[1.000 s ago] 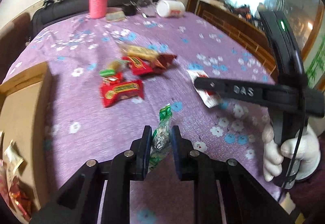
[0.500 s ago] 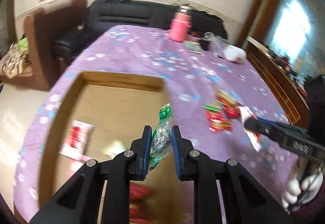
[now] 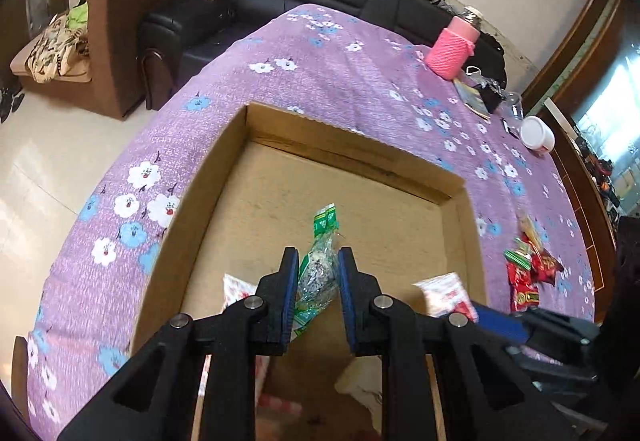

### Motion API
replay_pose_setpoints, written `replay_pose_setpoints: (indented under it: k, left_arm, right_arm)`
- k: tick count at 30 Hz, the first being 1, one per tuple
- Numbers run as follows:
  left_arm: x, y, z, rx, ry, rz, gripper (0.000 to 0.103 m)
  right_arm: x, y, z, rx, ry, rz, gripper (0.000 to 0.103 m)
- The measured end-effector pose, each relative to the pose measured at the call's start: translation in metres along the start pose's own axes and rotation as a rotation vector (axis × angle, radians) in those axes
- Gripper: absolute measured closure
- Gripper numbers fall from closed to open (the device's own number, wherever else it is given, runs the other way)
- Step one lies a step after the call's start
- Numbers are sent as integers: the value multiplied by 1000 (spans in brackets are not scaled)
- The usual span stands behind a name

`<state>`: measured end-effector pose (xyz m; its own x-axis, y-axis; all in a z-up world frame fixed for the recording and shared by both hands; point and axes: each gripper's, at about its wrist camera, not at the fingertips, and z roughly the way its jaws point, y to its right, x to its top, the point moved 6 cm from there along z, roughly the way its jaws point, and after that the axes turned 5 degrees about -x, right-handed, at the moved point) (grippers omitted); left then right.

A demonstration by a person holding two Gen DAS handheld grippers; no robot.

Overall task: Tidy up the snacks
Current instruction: 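Carry both snacks over the cardboard box and open both tools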

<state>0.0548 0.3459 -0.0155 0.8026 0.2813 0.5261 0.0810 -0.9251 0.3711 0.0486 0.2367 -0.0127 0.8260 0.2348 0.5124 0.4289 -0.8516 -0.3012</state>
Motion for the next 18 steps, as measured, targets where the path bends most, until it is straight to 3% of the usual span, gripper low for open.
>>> replay_pose_setpoints:
  k: [2,6,10,13,14,18]
  left_arm:
    - [2,-4,3,-2,-3,-24,82]
    - [3,-7,0,-28,6,-62,59]
    - [5,1,-20,-34,52,-63,57]
    - [4,17,-43,-60,100,-56,45]
    - [3,26,-50,-75,117,-49,42]
    - [-4,65,-64,-147,137,-14,33]
  right_arm:
    - [2,2,8,-2,-4,14,76]
    - [1,12,4,36,-3,62,65]
    - [4,30,-31,40,62,71,65]
    - [1,65,-69,30,126,119,59]
    - [-2,82,-82,12,148,141,55]
    - [-17,139,-107,-92,173,183,54]
